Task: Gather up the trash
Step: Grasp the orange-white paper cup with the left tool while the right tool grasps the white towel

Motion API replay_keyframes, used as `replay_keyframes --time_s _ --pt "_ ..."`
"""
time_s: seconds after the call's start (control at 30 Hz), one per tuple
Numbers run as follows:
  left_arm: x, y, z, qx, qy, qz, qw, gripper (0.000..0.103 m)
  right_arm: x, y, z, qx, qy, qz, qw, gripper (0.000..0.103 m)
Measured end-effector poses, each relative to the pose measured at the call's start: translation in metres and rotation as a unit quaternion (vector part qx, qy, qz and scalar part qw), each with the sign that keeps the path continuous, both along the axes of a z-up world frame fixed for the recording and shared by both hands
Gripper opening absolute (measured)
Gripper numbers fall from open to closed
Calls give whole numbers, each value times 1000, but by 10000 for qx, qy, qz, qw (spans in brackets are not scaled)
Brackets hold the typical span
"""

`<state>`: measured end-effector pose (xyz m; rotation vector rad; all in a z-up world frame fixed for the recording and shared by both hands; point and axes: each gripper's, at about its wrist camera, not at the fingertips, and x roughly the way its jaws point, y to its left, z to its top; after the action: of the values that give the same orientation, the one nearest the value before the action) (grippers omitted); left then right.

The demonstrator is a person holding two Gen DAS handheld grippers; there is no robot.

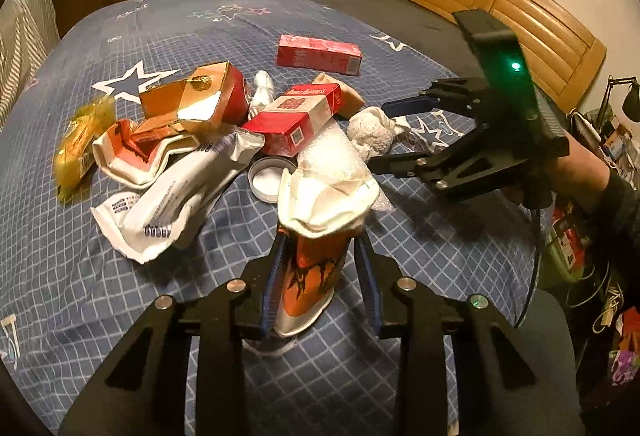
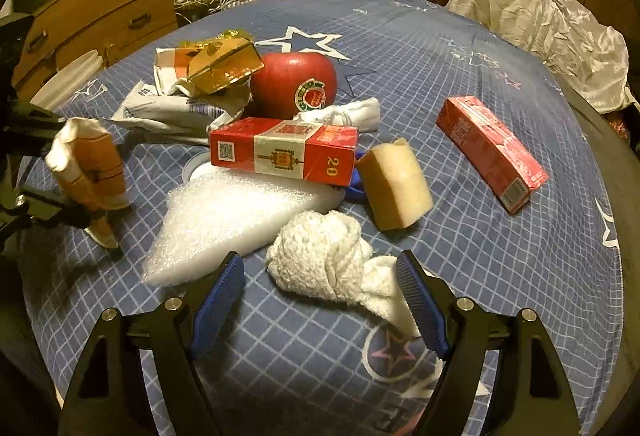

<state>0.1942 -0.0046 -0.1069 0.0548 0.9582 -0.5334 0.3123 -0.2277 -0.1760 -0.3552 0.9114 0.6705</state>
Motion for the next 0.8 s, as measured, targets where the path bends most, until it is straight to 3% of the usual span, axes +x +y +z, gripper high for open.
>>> replay_keyframes --time_s 0.13,0.2,0.3,0.5,0.67,0.8 --pt "3 -1 -3 -42 13 108 9999 32 -1 3 -15 -24 -4 -74 10000 76" --pt "5 -1 -4 -68 3 168 9998 32 -2 -2 -17 153 3 -292 9995 58" --pt "1 0 -4 -115 -63 270 9995 32 -9 -8 -15 273 -169 -627 9975 44" --pt "-12 10 -3 -347 -234 678 9968 29 -46 -12 -3 565 -576 -1133 9903 41" --pt "-29 21 8 -471 -486 1119 9914 28 -90 -17 26 1070 -1032 -1746 9733 41" --pt "-44 28 25 -446 -748 1439 9858 28 -125 -10 54 1440 -1370 -1917 9611 41"
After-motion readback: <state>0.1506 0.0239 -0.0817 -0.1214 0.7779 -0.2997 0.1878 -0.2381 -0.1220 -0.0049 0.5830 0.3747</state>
